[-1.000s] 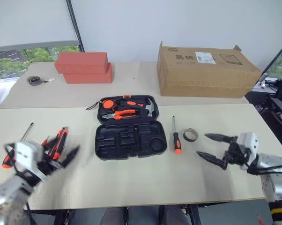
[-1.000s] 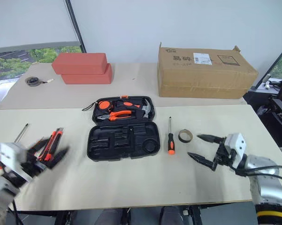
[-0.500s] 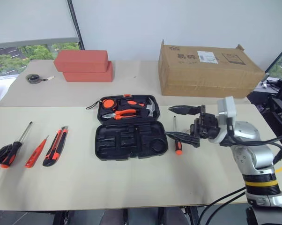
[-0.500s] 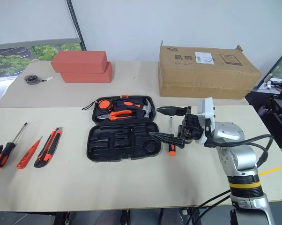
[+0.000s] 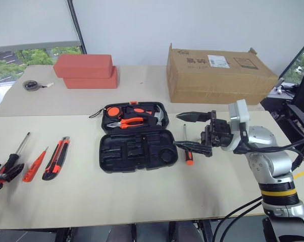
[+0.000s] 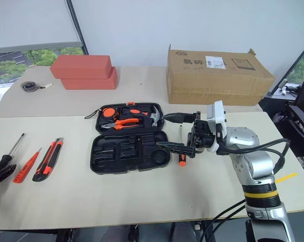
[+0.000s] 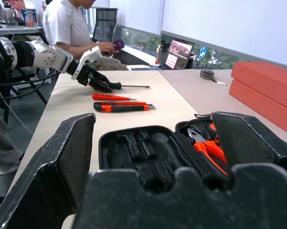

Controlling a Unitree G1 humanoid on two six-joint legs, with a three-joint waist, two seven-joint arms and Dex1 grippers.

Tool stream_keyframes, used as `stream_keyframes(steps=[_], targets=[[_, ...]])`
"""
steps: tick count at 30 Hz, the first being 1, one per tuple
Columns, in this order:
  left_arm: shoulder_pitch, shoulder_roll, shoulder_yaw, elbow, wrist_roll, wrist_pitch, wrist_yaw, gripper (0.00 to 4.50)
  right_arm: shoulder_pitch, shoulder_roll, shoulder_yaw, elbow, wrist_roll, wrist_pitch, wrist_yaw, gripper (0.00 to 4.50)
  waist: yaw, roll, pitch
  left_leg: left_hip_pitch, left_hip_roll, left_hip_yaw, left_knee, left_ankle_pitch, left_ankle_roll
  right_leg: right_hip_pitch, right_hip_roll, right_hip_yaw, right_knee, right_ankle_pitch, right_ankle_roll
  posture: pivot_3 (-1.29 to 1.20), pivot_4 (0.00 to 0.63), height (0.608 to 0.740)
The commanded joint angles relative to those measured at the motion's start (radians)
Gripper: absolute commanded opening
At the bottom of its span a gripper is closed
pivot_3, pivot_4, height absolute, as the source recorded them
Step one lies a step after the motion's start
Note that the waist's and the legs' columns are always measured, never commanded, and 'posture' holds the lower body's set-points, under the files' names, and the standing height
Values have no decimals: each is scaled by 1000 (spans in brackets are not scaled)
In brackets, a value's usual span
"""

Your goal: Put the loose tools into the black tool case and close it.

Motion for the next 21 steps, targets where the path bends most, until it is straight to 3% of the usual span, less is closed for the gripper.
stream_keyframes(steps=[1, 8, 9, 15, 18, 21], targets=[[-25, 34, -12, 59, 15, -23, -21, 3760, -5, -12, -21, -48, 9, -2, 1, 4500, 0, 0, 0, 0, 1, 0, 0, 0, 0, 0, 0, -1, 0, 0, 0, 0, 150, 713], [-62, 35, 39, 76, -40, -14, -55, 1203, 2, -13, -27, -56, 14, -2, -4, 4500, 1, 0, 0, 1, 2, 1, 0, -2, -4, -1, 0, -1, 0, 1, -1, 0, 150, 713], [-68, 34, 55, 57, -61, -11, -67, 1006, 2, -14, -27, -56, 15, -1, -2, 4500, 1, -1, 0, 1, 2, 1, 0, -2, -4, -1, 0, -2, 0, 1, -1, 0, 150, 713], [-220, 21, 99, -148, -200, -9, -127, 986, 21, -50, -43, -46, 45, 39, 33, 4500, 16, -8, 1, 0, 4, -1, 0, 0, -8, 0, 1, -7, 0, 1, -3, 0, 150, 713], [-280, -19, -32, -364, -207, 6, -200, 986, 26, -75, -58, -10, 20, 31, 42, 4500, 16, -10, 0, -1, 4, -1, 0, 0, -9, 1, 0, -8, -1, 3, -5, 0, 150, 713], [-332, -55, -240, -518, -158, -8, -332, 986, 37, -83, -69, 41, -26, -12, 37, 4500, 17, -9, 0, 0, 2, 1, 1, 2, -7, 4, 0, -8, -1, 3, -5, 0, 150, 713]])
